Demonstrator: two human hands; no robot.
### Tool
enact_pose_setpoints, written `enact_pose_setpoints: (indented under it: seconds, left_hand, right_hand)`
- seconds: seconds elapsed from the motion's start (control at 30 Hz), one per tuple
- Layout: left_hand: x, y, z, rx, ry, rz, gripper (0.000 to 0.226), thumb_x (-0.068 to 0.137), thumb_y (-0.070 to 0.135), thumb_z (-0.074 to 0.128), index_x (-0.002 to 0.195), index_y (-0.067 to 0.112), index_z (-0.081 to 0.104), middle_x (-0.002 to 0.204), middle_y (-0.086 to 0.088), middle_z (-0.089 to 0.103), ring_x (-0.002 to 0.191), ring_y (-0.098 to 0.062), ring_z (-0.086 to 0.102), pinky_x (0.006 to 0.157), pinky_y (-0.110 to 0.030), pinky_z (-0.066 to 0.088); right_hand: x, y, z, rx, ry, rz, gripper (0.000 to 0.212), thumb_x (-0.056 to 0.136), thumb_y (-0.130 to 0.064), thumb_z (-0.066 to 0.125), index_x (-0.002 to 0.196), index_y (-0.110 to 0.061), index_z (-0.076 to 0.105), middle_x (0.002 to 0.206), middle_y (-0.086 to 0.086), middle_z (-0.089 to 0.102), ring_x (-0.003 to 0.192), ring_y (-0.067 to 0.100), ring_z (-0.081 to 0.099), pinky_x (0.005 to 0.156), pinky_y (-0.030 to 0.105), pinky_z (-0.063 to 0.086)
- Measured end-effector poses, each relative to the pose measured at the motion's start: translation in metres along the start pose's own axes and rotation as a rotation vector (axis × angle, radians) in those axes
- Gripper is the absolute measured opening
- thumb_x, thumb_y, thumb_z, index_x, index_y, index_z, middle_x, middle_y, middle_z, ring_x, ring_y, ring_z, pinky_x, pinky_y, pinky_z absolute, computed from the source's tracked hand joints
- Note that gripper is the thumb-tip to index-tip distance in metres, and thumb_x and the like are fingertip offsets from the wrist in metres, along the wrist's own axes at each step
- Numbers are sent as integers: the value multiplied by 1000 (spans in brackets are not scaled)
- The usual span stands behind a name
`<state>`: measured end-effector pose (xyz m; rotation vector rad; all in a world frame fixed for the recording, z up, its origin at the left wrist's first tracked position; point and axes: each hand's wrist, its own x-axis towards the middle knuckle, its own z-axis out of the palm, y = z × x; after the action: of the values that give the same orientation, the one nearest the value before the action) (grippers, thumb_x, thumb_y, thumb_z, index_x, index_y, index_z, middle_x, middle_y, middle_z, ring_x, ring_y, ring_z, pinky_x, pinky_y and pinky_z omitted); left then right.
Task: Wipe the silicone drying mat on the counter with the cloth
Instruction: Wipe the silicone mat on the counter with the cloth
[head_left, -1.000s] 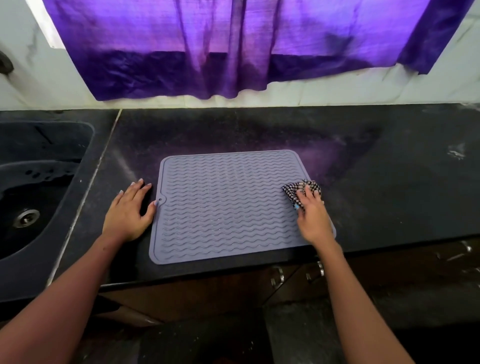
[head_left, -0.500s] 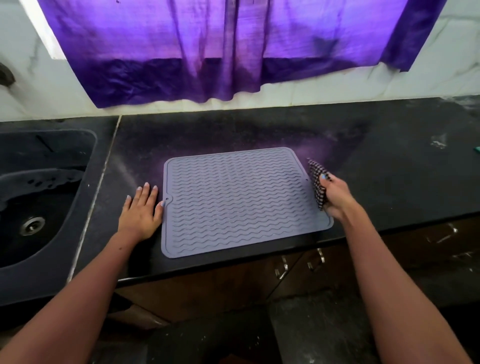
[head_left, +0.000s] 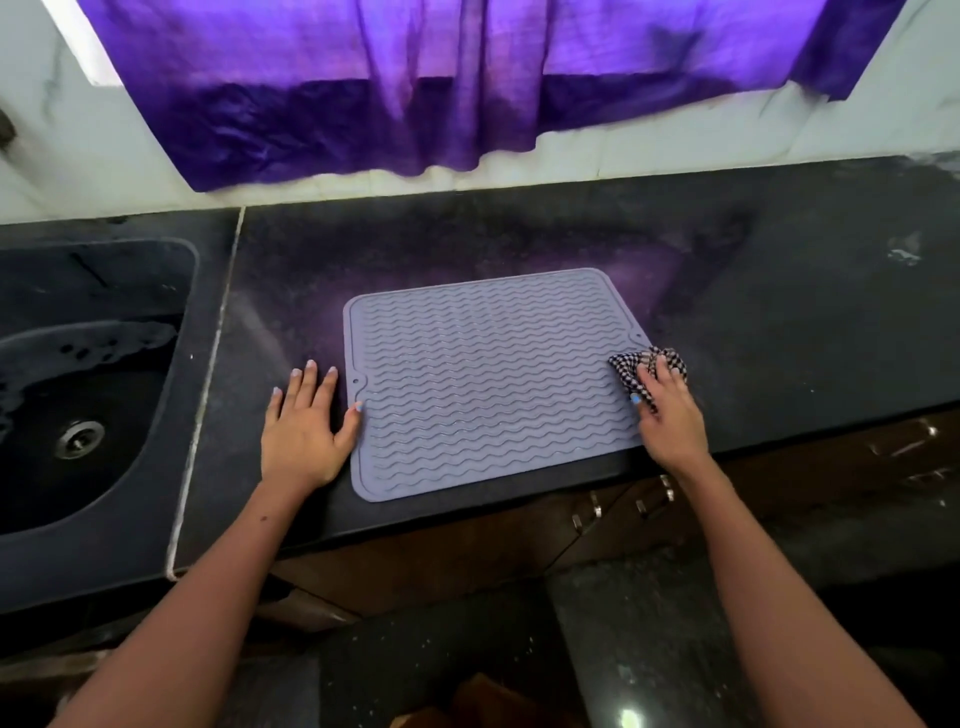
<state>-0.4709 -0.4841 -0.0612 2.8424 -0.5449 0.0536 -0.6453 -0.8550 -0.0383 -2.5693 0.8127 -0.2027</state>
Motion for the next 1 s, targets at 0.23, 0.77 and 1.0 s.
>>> enact_pose_setpoints:
  seconds: [0.23,0.77,1.0]
  left_hand:
    - [-5,2,-5,-63,13,0,83,83,64,11,146,14,31,156,-11,20,146,-24,13,118,-41,6]
    - [-9,3,-2,-28,-5,-11,84,82,63,4,148,16,24,158,-9,14,146,-22,8,118,-39,3]
    - [-11,4,-7,-47,-33,-5,77,87,59,10,149,15,22,158,-9,12,146,-22,5,119,-40,2]
  right_hand:
    - [17,-40,-35,1273,208,503,32,99,-6,37,125,-7,55,97,-1,63,80,9,61,72,20,51]
    - [-15,-94,38,-57,-115,-46,58,95,-17,46,147,-27,22,159,-4,-2,147,18,-3,117,40,4]
    - [-6,-140,19,981,55,366,41,99,-13,39,140,-17,42,145,2,43,127,20,46,108,33,38]
